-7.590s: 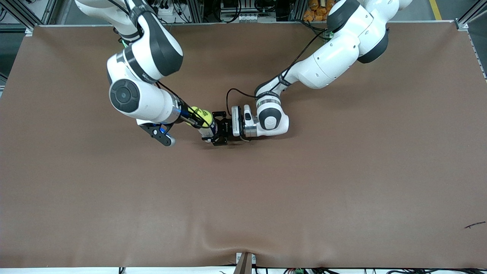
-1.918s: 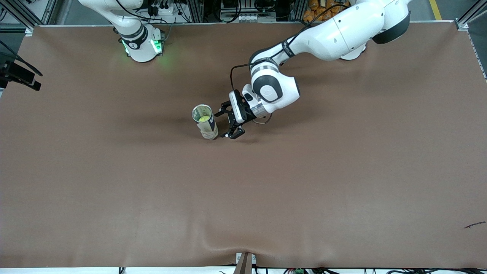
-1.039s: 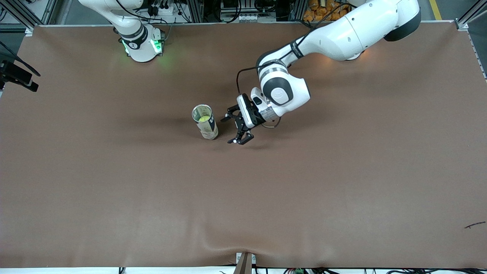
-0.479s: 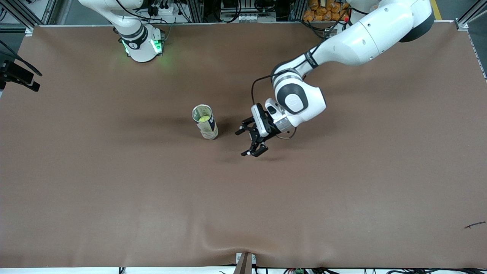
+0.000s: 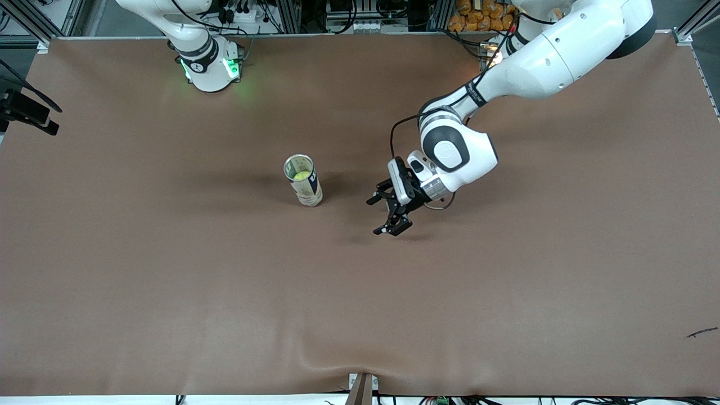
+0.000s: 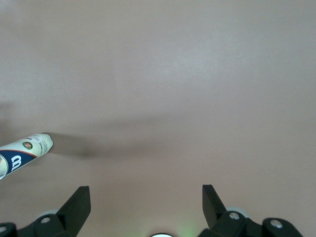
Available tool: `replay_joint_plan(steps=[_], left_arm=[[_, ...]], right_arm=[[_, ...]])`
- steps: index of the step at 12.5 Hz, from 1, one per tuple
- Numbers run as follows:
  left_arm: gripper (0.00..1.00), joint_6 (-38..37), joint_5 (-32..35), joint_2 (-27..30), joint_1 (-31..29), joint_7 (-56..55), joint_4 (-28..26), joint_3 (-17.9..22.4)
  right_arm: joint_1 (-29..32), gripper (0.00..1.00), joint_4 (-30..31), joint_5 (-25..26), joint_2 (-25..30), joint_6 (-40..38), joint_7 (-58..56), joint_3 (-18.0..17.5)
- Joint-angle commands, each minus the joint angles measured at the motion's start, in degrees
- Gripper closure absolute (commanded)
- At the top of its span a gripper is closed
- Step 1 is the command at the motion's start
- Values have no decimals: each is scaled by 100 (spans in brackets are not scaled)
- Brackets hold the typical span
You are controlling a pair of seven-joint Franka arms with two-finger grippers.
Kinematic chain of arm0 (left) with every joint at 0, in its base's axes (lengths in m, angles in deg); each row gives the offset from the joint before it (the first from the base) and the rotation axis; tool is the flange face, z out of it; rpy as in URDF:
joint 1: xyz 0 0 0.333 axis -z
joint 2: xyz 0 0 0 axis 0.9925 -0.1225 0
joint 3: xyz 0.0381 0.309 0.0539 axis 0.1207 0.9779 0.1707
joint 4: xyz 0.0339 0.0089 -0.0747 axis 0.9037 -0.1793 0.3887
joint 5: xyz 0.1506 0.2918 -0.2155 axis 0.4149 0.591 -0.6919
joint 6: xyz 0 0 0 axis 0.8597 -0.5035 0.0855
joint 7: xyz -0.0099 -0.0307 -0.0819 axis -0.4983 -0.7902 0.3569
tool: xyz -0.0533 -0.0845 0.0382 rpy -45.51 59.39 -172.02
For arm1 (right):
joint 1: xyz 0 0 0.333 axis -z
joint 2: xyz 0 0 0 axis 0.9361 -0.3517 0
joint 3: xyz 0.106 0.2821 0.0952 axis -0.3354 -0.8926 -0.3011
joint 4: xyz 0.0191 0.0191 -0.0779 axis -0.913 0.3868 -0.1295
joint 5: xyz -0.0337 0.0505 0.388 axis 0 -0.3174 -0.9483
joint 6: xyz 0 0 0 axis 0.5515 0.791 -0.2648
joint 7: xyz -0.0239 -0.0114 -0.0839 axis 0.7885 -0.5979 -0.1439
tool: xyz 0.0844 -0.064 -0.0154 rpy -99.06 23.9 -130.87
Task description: Insert tennis ball vertically with right arm
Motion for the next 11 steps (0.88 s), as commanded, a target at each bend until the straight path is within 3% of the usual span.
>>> replay_joint_plan(steps=[1,4,6,9,11], left_arm=[[0,-72,292,405,-216,71,-523,74],[0,-1088,862,793,-137,71,-928,986],[0,-2282,1800,793,-102,-16,-929,1864],[0,-3575,3828,889,-93,-1032,-824,2841],[0,-4724,5112,1153,-93,-1824,-431,3500]], right_arm=[[-2,0,-87,-33,3,-55,39,16],[7,0,-87,-33,3,-55,39,34],[15,0,-87,-33,3,-55,39,34],[15,0,-87,-33,3,-55,39,42],[15,0,-87,-33,3,-47,39,42]])
